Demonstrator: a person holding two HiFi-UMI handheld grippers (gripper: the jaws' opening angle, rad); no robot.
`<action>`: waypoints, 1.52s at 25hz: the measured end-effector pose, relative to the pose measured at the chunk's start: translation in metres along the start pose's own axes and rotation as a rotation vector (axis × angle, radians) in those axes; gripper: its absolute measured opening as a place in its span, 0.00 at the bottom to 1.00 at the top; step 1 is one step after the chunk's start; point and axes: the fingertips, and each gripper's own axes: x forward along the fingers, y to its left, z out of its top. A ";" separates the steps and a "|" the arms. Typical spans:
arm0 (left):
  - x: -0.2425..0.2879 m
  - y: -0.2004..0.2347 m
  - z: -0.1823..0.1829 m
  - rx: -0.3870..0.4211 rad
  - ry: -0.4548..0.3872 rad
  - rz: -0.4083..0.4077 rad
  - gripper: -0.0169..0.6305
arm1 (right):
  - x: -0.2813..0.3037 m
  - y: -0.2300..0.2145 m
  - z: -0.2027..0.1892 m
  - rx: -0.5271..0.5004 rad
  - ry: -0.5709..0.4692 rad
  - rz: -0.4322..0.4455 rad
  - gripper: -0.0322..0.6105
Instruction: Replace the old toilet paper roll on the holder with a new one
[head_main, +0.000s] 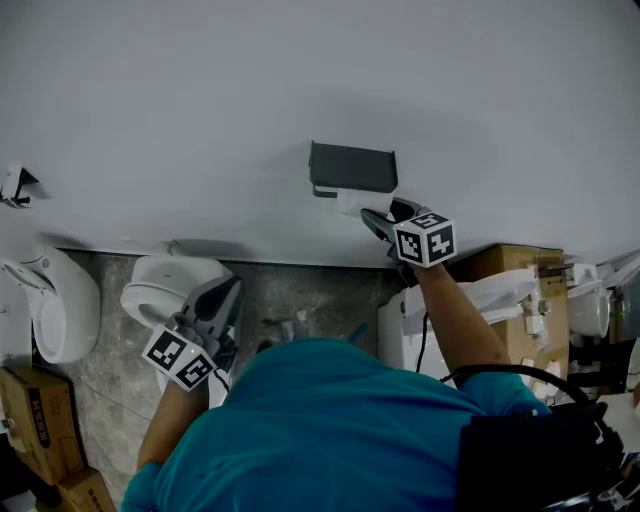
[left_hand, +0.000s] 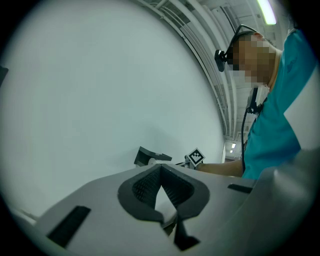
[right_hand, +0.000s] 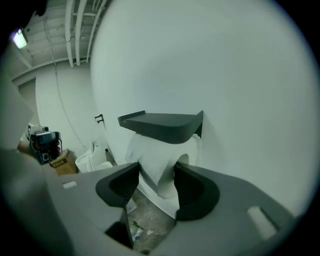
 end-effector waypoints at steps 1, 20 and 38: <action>0.000 0.000 -0.001 -0.001 0.001 0.001 0.04 | -0.001 -0.001 0.001 -0.024 -0.015 -0.035 0.39; -0.003 -0.003 -0.004 -0.016 0.009 -0.006 0.04 | -0.004 0.004 0.016 -0.159 -0.165 -0.273 0.36; -0.011 0.001 -0.003 -0.022 -0.002 0.008 0.04 | 0.013 0.031 0.022 -0.129 -0.173 -0.228 0.35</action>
